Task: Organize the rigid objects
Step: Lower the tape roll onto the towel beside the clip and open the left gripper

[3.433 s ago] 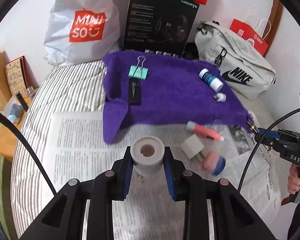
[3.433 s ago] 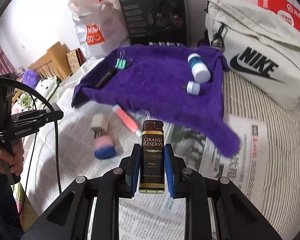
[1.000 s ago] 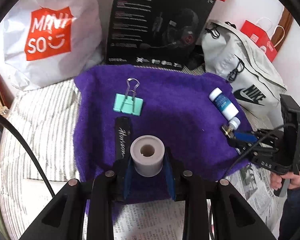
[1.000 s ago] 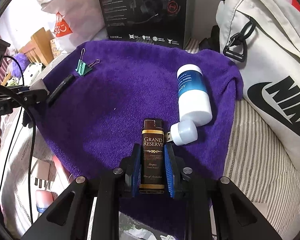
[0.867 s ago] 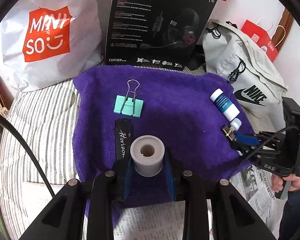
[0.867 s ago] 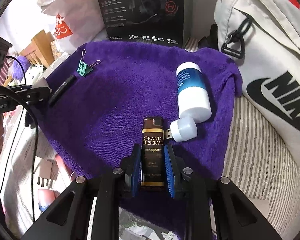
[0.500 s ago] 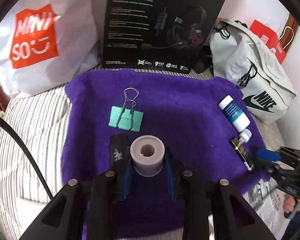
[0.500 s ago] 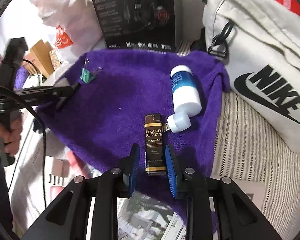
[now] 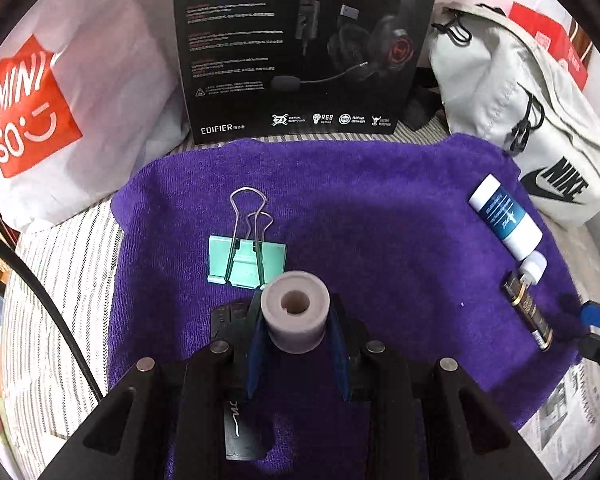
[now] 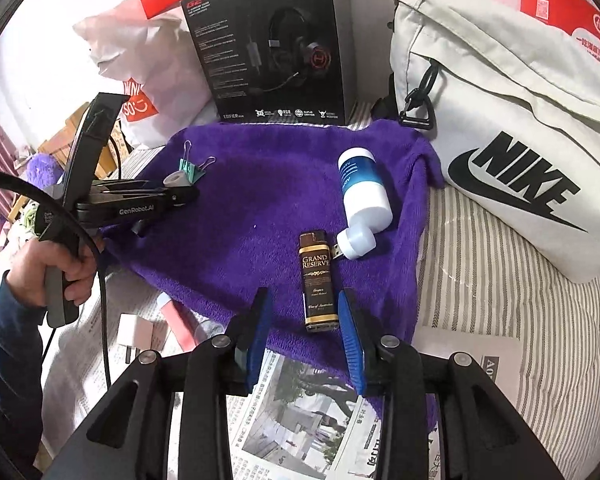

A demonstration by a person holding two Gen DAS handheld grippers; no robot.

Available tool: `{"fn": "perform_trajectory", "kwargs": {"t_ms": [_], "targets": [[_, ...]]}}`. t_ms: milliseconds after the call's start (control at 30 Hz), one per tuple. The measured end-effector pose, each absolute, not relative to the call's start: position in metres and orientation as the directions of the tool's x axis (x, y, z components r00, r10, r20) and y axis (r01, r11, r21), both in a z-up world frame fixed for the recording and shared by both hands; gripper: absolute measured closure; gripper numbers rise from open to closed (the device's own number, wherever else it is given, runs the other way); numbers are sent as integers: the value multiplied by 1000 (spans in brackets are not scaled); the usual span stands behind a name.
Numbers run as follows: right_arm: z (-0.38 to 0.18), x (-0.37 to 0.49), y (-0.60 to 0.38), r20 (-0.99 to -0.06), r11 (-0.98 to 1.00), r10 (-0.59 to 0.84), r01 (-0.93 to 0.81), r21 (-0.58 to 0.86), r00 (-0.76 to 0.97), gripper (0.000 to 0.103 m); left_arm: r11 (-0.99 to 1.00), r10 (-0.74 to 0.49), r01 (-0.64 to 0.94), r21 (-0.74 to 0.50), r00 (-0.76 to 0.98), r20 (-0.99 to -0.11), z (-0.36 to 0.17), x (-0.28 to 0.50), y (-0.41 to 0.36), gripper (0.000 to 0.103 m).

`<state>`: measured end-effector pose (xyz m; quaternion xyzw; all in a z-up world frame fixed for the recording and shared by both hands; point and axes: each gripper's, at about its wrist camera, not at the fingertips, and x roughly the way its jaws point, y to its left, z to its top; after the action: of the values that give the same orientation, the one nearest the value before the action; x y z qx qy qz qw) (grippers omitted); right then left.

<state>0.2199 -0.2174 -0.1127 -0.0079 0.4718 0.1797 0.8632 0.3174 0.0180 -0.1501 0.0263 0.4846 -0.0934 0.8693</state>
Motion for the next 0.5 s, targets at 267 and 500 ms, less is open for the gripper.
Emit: {"fn": "perform_trajectory", "kwargs": {"t_ms": [267,500], "targets": [[-100,205,-220,-783,937,319,-305,174,534,59,977,-117,214,-10,496,-861,-148,310,14,69],[-88,191,-224,-773,944,311,-276,182,553,58,982,-118,184,-34,465,-877,-140,291,22,69]]}}
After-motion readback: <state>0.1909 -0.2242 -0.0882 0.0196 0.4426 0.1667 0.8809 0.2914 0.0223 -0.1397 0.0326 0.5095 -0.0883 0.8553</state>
